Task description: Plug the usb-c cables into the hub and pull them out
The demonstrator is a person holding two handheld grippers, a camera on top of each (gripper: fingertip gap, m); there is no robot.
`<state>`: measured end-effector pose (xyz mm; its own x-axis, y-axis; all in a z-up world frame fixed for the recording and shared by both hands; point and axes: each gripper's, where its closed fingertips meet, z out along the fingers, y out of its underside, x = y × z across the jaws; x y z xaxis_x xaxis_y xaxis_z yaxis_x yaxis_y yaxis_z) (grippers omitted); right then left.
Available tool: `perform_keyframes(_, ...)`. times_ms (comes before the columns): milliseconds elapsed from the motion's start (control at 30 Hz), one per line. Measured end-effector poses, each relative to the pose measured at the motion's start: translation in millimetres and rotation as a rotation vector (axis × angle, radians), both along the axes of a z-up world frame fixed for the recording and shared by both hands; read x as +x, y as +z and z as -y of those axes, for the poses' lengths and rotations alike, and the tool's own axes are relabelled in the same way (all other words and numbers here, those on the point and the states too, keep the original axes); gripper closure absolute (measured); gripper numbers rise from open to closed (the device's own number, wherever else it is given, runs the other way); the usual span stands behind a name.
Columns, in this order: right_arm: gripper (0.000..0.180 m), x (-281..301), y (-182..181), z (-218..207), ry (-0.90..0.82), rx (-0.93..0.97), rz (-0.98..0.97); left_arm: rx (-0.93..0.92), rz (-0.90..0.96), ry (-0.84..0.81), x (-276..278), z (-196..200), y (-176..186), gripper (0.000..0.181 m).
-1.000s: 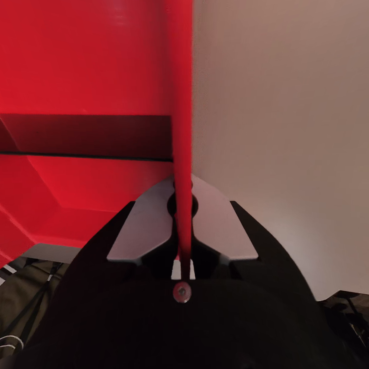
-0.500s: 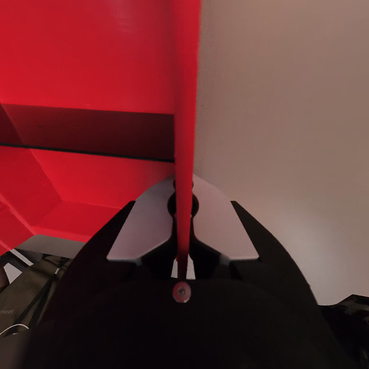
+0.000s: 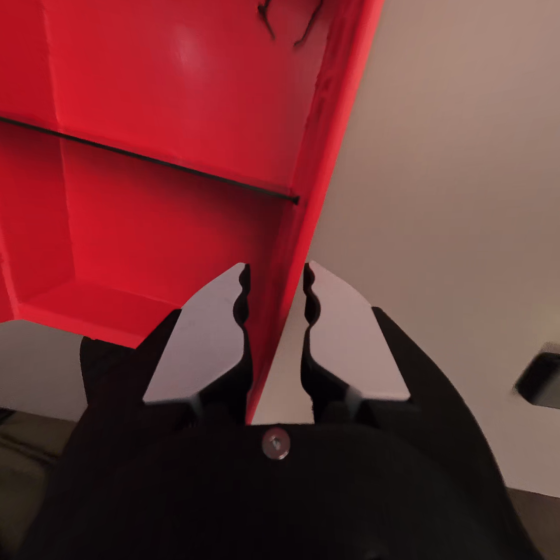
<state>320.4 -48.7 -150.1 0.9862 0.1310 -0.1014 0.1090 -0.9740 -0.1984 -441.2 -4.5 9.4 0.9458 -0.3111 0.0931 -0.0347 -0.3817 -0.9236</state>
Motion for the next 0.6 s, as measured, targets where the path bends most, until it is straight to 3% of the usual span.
perform_keyframes(100, 0.143, -4, 35, -9, -0.012, 0.164, 0.018, 0.220, -0.005, -0.029, 25, -5, 33, 0.124)
perform_keyframes(200, 0.142, -37, 87, -26, 0.086, 0.432, -0.042, 0.330, -0.082, -0.071, 49, -13, 38, 0.112)
perform_keyframes(300, 0.133, -64, 151, -43, 0.114, 0.739, -0.033, 0.267, -0.201, -0.051, 60, -32, 18, 0.111)
perform_keyframes(400, 0.123, -125, 229, -50, 0.326, 1.128, -0.139, 0.232, -0.319, -0.067, 74, -46, 2, 0.110)
perform_keyframes(500, 0.106, -159, 291, -49, 0.405, 1.493, -0.146, 0.219, -0.412, -0.038, 78, -54, -6, 0.115)
perform_keyframes(600, 0.107, -190, 307, -45, 0.449, 1.663, -0.222, 0.180, -0.426, -0.039, 82, -59, -14, 0.119)
